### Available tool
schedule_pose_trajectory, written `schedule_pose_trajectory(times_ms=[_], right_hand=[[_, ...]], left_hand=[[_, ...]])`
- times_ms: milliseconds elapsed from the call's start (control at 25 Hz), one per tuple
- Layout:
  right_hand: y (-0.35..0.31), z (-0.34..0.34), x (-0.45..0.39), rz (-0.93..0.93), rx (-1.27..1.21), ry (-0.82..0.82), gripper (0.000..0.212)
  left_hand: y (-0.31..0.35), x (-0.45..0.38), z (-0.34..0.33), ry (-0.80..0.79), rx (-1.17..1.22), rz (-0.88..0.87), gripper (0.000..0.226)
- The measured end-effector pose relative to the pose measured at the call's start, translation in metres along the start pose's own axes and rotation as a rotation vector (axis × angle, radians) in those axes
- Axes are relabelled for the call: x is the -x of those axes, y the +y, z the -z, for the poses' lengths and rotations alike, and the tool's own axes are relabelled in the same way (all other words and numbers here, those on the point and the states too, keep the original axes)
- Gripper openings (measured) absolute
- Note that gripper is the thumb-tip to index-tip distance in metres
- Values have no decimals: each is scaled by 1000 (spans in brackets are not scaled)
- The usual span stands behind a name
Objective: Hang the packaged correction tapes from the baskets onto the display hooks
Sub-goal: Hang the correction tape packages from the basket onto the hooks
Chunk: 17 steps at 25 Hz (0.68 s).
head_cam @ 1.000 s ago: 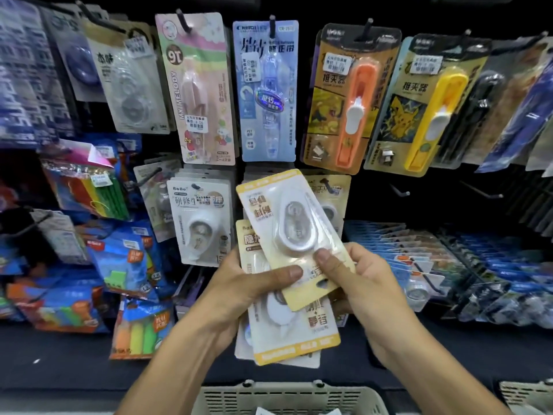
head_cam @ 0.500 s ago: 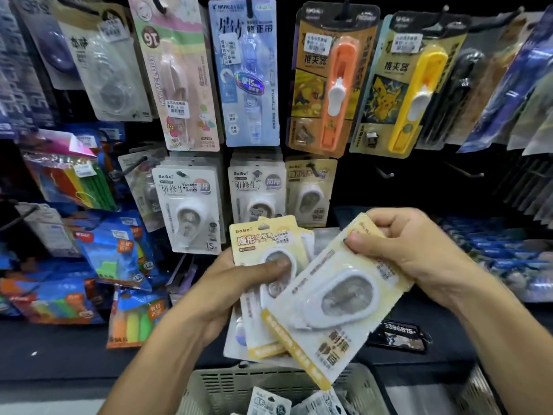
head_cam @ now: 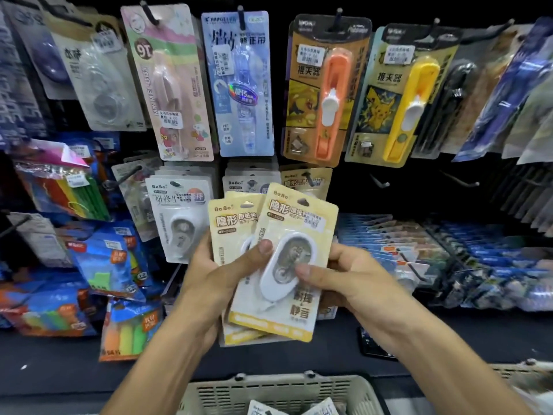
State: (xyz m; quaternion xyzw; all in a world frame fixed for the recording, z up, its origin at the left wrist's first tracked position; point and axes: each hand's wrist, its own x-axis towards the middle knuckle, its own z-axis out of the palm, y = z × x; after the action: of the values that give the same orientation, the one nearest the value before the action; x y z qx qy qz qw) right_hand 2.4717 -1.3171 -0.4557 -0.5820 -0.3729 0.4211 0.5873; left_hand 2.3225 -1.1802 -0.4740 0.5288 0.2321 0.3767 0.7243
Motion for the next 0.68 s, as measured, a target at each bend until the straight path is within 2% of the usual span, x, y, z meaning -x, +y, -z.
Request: schedule_pose_trajectory(times_ms=[80, 160, 280, 440, 600, 680], right_hand=[[0, -3, -4, 47, -81, 80, 38], [-2, 4, -11, 62, -160, 198, 33], [-10, 18, -17, 80, -29, 324, 15], [-5, 24, -18, 101, 193, 283, 13], [0, 23, -18, 151, 263, 377, 8], [-2, 26, -15, 150, 344, 274, 11]], left_hand=[[2, -1, 2, 37, 5, -7, 83], [2, -2, 5, 78, 11, -1, 78], [5, -3, 9, 120, -52, -51, 79], [8, -5, 14, 141, -42, -91, 75], [7, -5, 13, 134, -23, -91, 71], [8, -6, 12, 125, -29, -98, 71]])
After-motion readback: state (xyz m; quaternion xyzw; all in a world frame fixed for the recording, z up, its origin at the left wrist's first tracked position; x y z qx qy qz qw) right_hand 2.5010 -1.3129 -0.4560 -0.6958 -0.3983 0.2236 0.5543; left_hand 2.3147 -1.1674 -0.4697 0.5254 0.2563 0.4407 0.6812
